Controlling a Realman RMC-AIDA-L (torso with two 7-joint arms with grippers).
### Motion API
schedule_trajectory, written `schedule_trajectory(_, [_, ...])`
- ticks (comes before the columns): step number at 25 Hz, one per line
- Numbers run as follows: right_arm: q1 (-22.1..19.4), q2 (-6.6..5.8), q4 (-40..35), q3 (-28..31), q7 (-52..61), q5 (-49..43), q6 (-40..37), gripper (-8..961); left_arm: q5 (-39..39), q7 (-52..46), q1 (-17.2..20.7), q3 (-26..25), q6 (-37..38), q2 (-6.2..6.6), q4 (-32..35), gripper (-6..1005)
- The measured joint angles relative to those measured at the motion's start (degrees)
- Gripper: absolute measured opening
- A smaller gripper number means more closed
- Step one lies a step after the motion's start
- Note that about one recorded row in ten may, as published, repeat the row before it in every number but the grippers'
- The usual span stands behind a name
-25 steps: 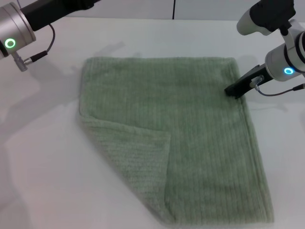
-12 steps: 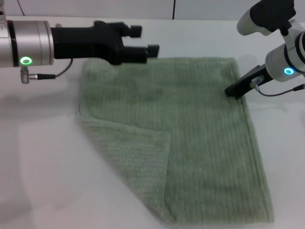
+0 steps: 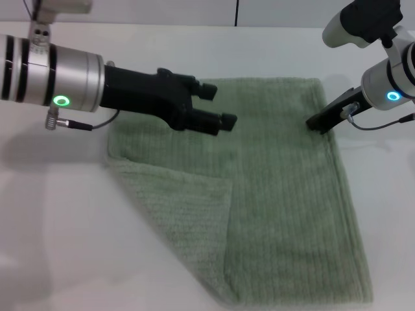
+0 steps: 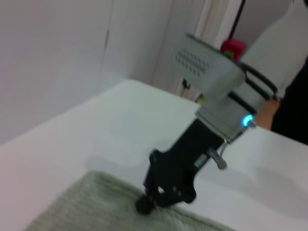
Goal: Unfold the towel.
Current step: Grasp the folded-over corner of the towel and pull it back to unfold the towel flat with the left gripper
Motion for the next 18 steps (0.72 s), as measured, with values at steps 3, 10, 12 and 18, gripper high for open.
schedule_trajectory(3, [0.21, -0.02, 0.0, -0.03, -0.08, 0.0, -0.05, -1, 0.8, -0.63, -0.18, 1.69, -0.49, -0.11, 0.03, 717])
schedule_trajectory(10, [0.34, -0.04, 0.0, -0.18, -0.12, 0.0, -0.01, -1, 1.21, -0.81, -0.28, 7.39, -2.92, -0.35, -0.44, 712])
schedule_trajectory(12, [0.35, -0.04, 0.0, -0.22, -0.13, 0.0, 0.0, -1, 1.25, -0.82, -0.25, 8.63, -3.77, -0.41, -0.63, 711])
schedule_trajectory(18, [0.44, -0.04, 0.0, -0.18, -0.14, 0.0, 0.1, -1, 1.24, -0.82, -0.19, 11.27, -6.0, -0.53, -1.48, 706])
